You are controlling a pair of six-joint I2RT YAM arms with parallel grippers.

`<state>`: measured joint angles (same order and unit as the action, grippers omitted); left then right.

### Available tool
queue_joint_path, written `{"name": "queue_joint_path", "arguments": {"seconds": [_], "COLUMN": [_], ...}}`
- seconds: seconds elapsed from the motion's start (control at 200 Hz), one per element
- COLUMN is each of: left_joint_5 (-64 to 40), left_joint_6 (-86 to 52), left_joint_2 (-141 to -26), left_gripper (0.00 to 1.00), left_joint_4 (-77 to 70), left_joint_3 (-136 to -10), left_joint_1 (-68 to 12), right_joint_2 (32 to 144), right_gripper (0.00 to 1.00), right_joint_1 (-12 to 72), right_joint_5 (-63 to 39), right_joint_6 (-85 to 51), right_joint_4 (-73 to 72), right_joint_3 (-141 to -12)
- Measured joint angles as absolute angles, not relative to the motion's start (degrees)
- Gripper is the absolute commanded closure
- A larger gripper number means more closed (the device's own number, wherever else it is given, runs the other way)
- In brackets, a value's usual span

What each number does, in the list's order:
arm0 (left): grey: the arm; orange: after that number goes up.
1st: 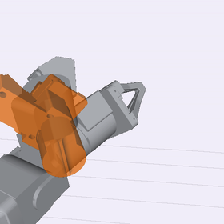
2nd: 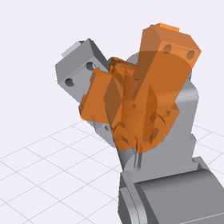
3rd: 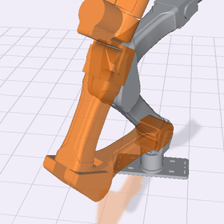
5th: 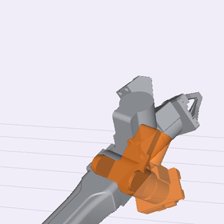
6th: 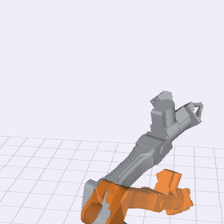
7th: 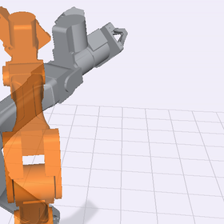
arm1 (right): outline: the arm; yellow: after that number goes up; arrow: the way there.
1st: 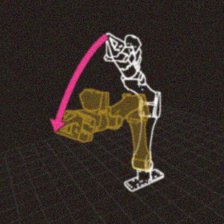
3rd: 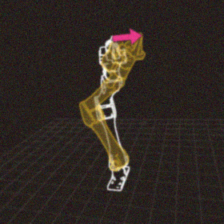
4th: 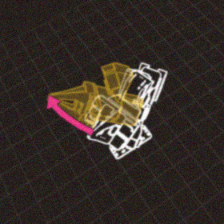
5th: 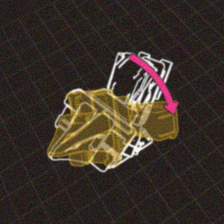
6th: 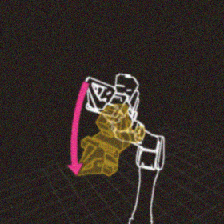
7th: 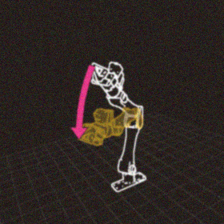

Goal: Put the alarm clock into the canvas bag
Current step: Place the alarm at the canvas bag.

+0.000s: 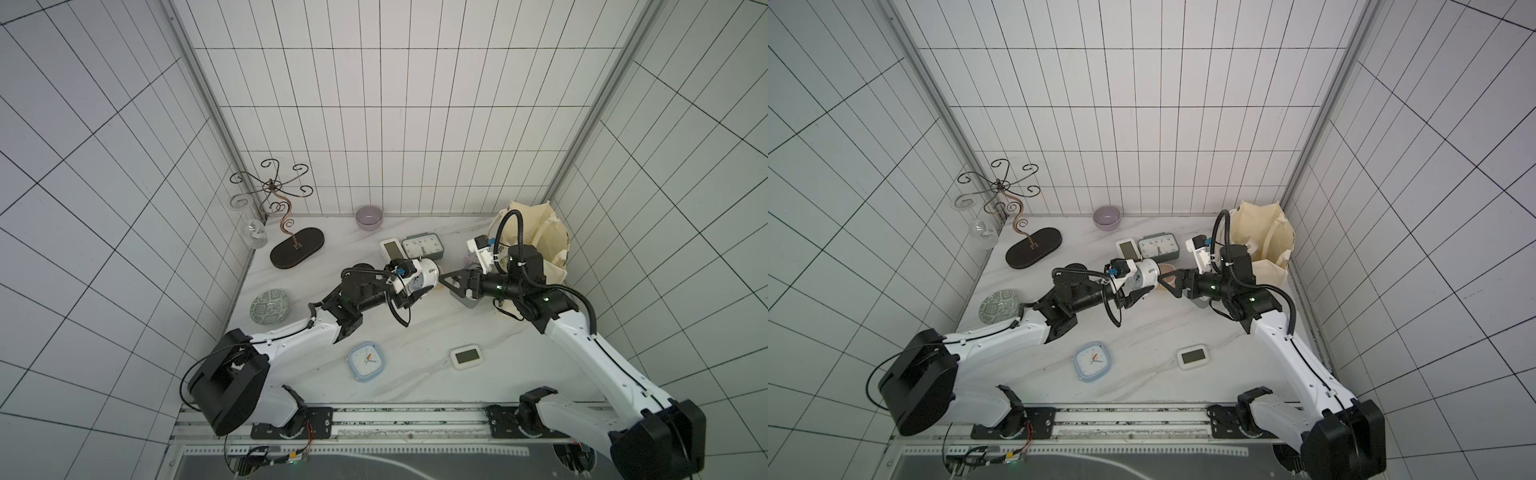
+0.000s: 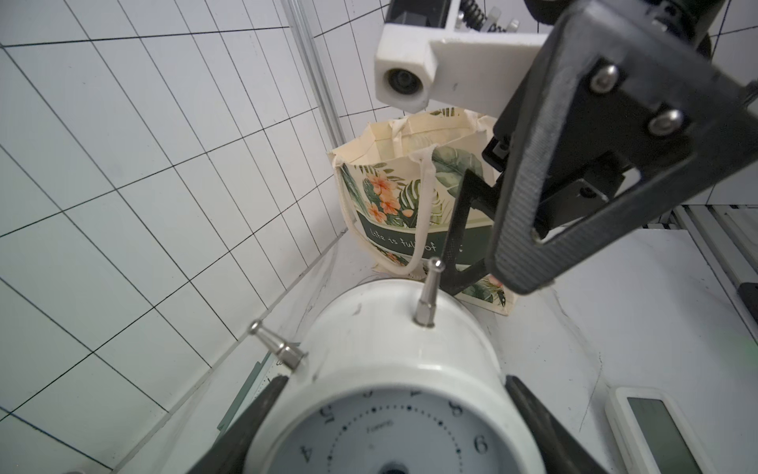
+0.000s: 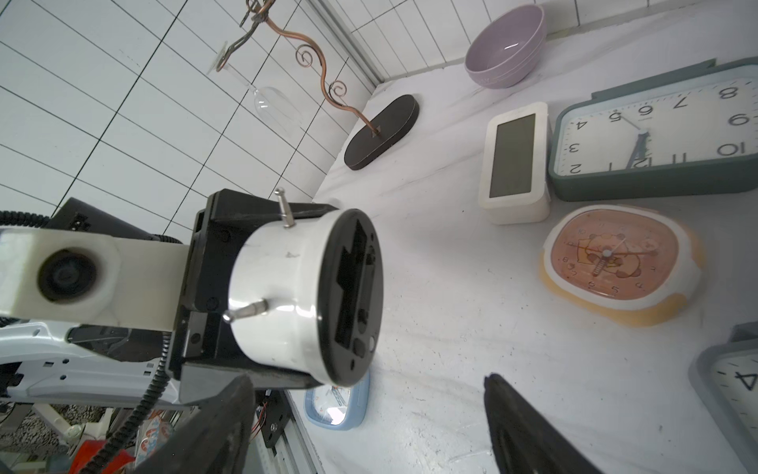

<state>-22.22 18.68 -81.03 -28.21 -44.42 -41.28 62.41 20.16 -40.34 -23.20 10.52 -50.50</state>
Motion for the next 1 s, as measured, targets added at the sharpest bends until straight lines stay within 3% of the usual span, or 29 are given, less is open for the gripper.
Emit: {"name": "queue_joint_path", "arguments": {"seconds": [0.095,0.23,0.425,0.52,0.585,0.765,0.915,1.0], "left_joint_5": [-22.6,-22.6,-22.5,-21.6,-20.6,-17.8,-12.3,-9.8], "left_joint_6": [19.6,20.9,22.4,23.1,23.1,22.4,19.0,16.5], "left_joint_2": [-82.4,-82.8,-82.8,-82.8,-82.8,-82.8,-82.0,-79.6], "left_gripper": [0.44,0.44,0.43,0.41,0.4,0.21,0.04,0.03], "left_joint_4": [-28.2,-28.0,-27.2,-26.1,-25.3,-24.5,-24.5,-24.7], "left_joint_3": [-44.7,-45.1,-45.6,-46.0,-46.1,-46.4,-46.4,-45.5], "left_joint_1": [-42.2,-43.6,-45.3,-46.1,-46.3,-46.8,-47.3,-47.3], "right_joint_2": [62.4,63.0,64.4,64.8,64.8,64.9,64.8,64.8], "right_gripper": [0.13,0.22,0.25,0.42,0.49,0.61,0.65,0.67], "right_joint_1": [22.3,23.8,25.6,26.3,26.6,26.9,26.9,26.9], "right_joint_5": [-40.1,-39.5,-38.2,-38.0,-36.9,-35.2,-32.8,-31.9], "right_joint_6": [-22.7,-22.5,-22.5,-22.5,-22.3,-22.1,-22.5,-22.5], "right_joint_4": [10.9,11.2,11.2,11.0,11.2,11.0,11.2,11.2], "right_joint_3": [-50.5,-50.5,-50.5,-50.5,-50.6,-50.6,-50.7,-51.4]}}
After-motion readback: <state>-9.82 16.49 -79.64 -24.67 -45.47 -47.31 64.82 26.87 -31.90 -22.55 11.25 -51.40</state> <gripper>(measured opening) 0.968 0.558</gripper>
